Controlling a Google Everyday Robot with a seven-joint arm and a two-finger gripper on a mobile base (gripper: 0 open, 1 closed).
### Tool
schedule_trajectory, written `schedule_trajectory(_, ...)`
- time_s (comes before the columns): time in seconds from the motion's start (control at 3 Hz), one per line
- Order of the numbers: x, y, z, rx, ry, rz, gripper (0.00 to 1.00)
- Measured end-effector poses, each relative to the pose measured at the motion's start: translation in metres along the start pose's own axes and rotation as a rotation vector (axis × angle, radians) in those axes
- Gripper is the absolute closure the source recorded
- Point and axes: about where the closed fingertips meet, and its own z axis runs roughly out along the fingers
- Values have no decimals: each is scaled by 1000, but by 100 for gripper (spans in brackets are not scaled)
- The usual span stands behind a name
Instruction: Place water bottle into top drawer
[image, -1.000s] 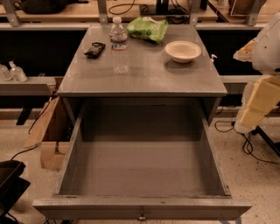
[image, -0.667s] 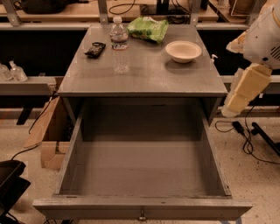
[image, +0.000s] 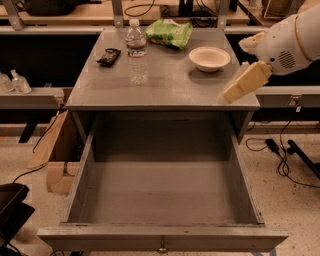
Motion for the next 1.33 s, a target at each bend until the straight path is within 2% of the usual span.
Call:
schedule_trajectory(0.33, -6, 14, 18, 32, -155, 17, 0)
schedule_trajectory(0.67, -10, 12, 24, 76, -194, 17, 0)
schedule_trajectory(1.0, -22, 10, 30, 78, -237, 21, 0)
schedule_trajectory(1.33, -54, -13, 63, 55, -379, 27, 0)
